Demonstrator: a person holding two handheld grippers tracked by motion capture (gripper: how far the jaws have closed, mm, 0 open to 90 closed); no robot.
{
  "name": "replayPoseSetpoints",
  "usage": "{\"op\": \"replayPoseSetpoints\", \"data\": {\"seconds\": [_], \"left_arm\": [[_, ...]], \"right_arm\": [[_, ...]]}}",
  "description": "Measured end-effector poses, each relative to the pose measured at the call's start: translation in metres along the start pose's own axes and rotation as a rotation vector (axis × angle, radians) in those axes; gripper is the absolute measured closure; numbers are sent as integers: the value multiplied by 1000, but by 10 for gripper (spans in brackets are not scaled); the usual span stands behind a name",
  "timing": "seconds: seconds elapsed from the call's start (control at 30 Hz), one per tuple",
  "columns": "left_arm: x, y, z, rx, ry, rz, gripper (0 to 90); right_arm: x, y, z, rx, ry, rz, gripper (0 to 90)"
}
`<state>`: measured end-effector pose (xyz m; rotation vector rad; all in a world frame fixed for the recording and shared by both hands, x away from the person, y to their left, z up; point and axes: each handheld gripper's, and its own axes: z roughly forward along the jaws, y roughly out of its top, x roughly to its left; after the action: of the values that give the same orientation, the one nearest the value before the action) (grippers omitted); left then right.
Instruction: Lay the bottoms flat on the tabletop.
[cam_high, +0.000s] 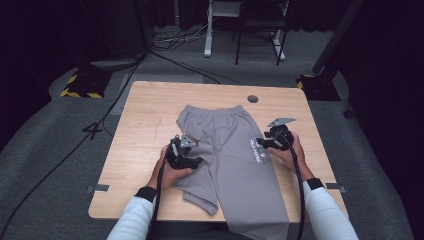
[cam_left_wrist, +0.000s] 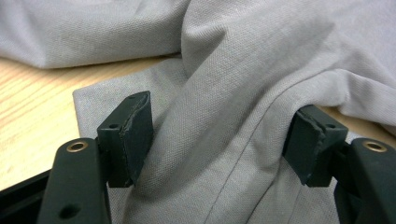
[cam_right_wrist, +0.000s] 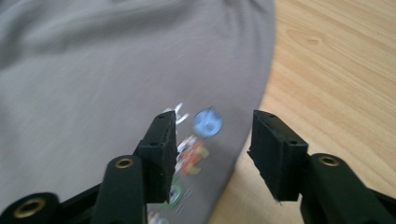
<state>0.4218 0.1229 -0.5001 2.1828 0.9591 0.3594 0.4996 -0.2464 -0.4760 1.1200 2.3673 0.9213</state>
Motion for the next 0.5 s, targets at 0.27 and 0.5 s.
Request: {"op": "replayPoseSetpoints", "data": {"seconds": [0.27, 0.5], "left_arm": [[-3, -1, -2, 4, 15, -14, 308], [-3, 3, 1, 12, 10, -20, 306]], "right_arm": [[-7, -5, 14, 15, 10, -3, 760], [-14, -12, 5, 42, -34, -34, 892]]}}
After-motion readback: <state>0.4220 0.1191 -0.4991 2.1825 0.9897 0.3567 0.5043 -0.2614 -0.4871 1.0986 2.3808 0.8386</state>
